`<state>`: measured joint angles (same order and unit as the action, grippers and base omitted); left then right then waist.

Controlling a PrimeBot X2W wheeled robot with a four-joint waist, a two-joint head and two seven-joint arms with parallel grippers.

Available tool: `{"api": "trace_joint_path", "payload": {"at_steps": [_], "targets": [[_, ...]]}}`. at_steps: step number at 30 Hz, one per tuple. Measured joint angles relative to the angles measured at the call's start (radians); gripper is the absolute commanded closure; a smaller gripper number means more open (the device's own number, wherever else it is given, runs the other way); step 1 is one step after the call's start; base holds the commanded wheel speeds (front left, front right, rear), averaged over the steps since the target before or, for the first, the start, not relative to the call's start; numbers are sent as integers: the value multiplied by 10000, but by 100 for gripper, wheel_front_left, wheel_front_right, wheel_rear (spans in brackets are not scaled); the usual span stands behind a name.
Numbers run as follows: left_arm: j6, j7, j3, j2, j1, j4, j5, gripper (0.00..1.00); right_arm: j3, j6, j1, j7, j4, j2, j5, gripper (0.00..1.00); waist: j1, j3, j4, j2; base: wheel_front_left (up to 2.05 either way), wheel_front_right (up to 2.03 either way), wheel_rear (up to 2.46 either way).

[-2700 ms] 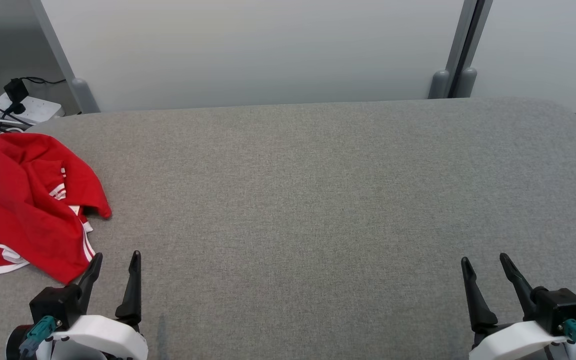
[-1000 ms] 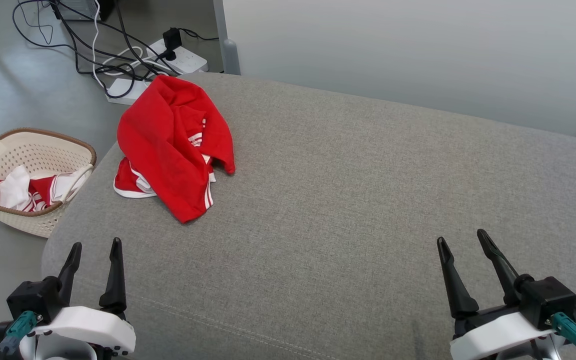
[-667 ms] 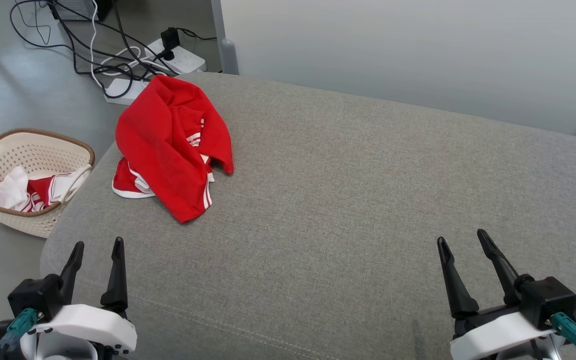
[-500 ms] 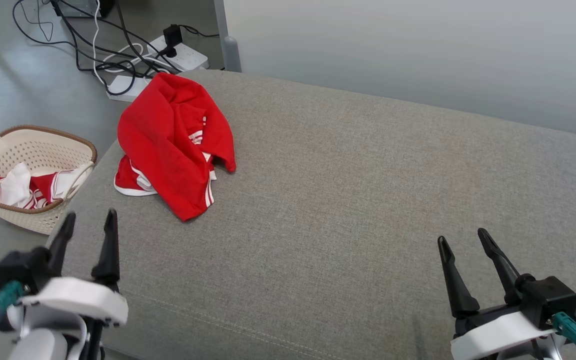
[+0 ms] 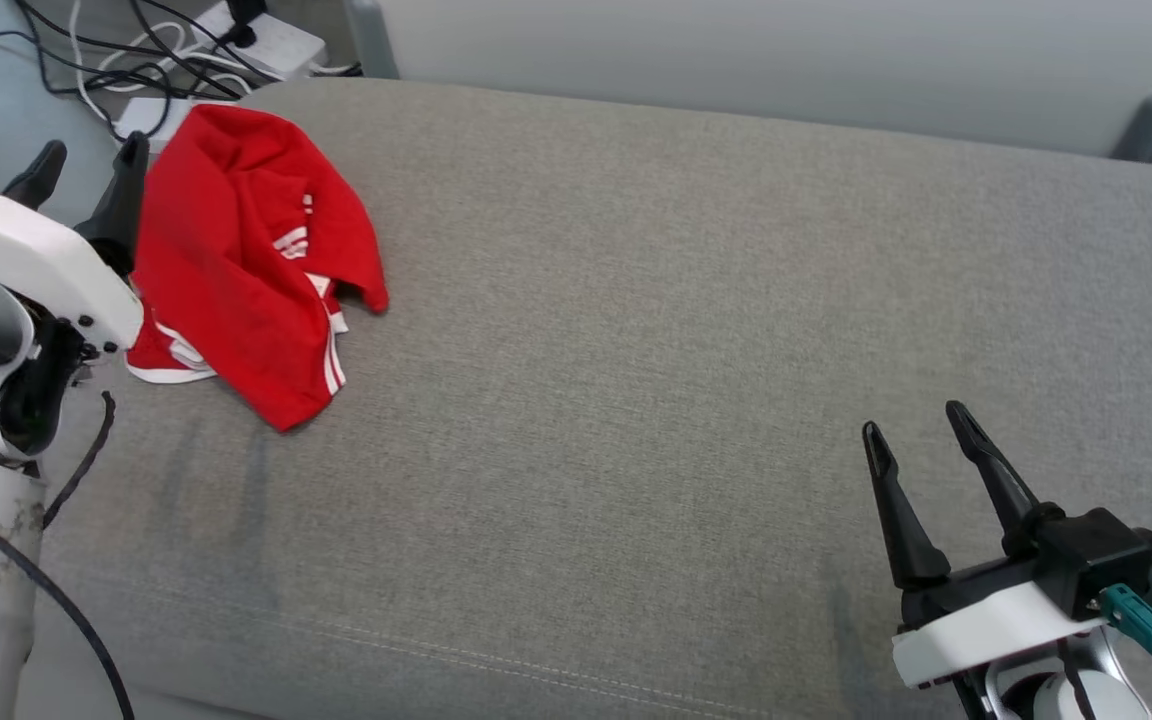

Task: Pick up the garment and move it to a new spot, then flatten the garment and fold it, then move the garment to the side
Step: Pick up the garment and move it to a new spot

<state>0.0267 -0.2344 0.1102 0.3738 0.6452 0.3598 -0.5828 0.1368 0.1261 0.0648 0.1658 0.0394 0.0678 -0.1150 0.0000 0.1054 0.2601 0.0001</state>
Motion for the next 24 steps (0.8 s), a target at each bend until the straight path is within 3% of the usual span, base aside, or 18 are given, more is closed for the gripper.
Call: {"api": "trace_joint_path", "payload": {"at_steps": [7, 17, 24], "targets": [[50, -1407, -94, 86, 1150, 3057, -560, 0, 98, 0, 501, -27, -194, 71, 56, 0, 0, 930, -802, 0, 0, 0, 0], [176, -1603, -581, 301, 1888, 5770, -1104, 0, 309, 0, 1410, 86, -205, 163, 98, 0, 0, 2430, -1857, 0, 0, 0, 0], [309, -1476, -757, 422, 2150, 6730, -1407, 0, 353, 0, 1773, 194, -153, 165, 100, 0, 0, 3061, -2224, 0, 0, 0, 0]]}}
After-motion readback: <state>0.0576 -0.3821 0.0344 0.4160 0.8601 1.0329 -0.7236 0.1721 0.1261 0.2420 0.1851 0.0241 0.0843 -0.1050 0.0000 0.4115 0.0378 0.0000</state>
